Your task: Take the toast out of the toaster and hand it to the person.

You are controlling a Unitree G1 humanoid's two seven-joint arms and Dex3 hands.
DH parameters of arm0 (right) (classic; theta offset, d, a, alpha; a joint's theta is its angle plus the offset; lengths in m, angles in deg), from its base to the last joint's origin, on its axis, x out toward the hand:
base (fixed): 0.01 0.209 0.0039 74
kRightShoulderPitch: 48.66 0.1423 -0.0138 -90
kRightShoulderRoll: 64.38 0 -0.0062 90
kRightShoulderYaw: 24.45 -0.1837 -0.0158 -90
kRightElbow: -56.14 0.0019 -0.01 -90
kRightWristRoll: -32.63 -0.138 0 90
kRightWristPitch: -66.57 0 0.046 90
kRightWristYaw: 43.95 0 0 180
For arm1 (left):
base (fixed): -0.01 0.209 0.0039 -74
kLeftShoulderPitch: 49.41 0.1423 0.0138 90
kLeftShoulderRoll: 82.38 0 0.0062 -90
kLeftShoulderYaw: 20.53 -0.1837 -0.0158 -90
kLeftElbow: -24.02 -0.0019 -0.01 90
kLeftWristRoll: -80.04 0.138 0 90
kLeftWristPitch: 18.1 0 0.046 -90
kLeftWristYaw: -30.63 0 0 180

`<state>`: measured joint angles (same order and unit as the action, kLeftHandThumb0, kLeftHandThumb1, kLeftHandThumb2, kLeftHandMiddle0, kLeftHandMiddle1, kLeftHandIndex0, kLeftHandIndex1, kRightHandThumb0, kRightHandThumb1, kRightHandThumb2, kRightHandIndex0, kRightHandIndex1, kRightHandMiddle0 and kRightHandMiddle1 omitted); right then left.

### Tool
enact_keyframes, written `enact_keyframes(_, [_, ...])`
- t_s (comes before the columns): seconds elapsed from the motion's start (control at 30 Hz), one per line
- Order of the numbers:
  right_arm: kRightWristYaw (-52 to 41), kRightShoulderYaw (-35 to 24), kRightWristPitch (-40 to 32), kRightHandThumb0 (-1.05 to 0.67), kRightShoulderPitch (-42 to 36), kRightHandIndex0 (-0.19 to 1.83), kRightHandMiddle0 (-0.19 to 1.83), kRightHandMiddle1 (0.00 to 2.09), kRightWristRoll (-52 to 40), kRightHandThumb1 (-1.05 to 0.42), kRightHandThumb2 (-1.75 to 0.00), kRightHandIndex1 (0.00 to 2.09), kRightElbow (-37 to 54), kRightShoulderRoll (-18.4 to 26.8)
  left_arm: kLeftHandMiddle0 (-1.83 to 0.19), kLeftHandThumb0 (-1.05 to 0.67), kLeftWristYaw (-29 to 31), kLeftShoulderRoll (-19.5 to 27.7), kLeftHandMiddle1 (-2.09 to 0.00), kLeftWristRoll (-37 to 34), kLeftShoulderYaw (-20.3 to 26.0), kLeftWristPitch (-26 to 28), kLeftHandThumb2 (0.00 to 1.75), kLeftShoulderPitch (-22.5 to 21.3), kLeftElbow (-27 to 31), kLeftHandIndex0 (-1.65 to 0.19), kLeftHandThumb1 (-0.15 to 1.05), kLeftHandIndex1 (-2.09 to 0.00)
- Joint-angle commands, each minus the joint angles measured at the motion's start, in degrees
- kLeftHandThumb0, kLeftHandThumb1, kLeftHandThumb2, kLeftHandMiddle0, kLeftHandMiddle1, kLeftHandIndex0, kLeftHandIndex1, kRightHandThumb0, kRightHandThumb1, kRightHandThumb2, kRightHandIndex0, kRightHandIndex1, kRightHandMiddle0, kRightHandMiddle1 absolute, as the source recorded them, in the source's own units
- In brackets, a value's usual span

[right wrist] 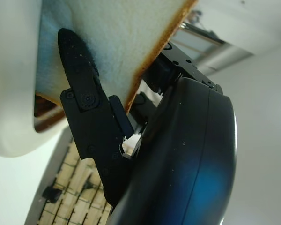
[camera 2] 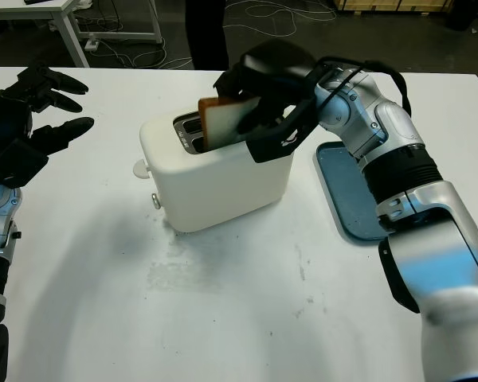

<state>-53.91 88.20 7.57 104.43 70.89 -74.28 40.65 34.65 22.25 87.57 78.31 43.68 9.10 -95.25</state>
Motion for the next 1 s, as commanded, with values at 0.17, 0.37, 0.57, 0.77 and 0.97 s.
enact_keyframes(0.17, [6.83, -2.06, 1.47, -0.50, 1.88, 0.97, 0.72, 1.74, -1.02, -0.92, -0.45, 1.75, -4.54, -0.12, -0.42, -0.91, -0.09, 0.42, -1.30, 0.43, -0.32, -0.05, 0.15, -0.44, -0.52, -0.37, 0.92, -1.20])
enact_keyframes(0.37, [-3.50, -11.92, -1.14, -0.48, 6.04, 0.96, 0.67, 1.75, -17.52, -0.92, -0.41, 1.75, -10.97, -2.03, -0.42, -0.92, -0.13, 0.61, -1.30, 0.55, -0.36, -0.09, 0.16, -0.50, -0.82, -0.36, 0.92, -1.21])
enact_keyframes(0.57, [-13.23, -24.83, -7.31, -0.47, 12.20, 1.04, 0.80, 1.75, -34.49, -0.92, -0.31, 1.75, -20.04, -2.51, -0.41, -0.92, -0.34, 0.45, -1.30, 0.30, -0.12, -0.21, 0.16, -0.27, -0.64, -0.36, 0.92, -1.20])
enact_keyframes(0.77, [-13.53, -33.04, -17.90, -0.41, 12.54, 1.05, 0.77, 1.75, -43.20, -0.92, -0.34, 1.75, -23.25, -2.52, -0.41, -0.92, -0.30, 0.38, -1.31, 0.18, -0.10, -0.59, 0.17, -0.20, -0.93, -0.35, 0.92, -1.21])
enact_keyframes(0.97, [-8.84, -37.94, -21.67, -0.29, 9.53, 0.95, 0.60, 1.75, -46.48, -0.92, -0.45, 1.75, -27.02, -3.37, -0.41, -0.92, -0.20, 0.34, -1.30, 0.10, -0.17, -0.69, 0.16, -0.20, -1.20, -0.35, 0.92, -1.21])
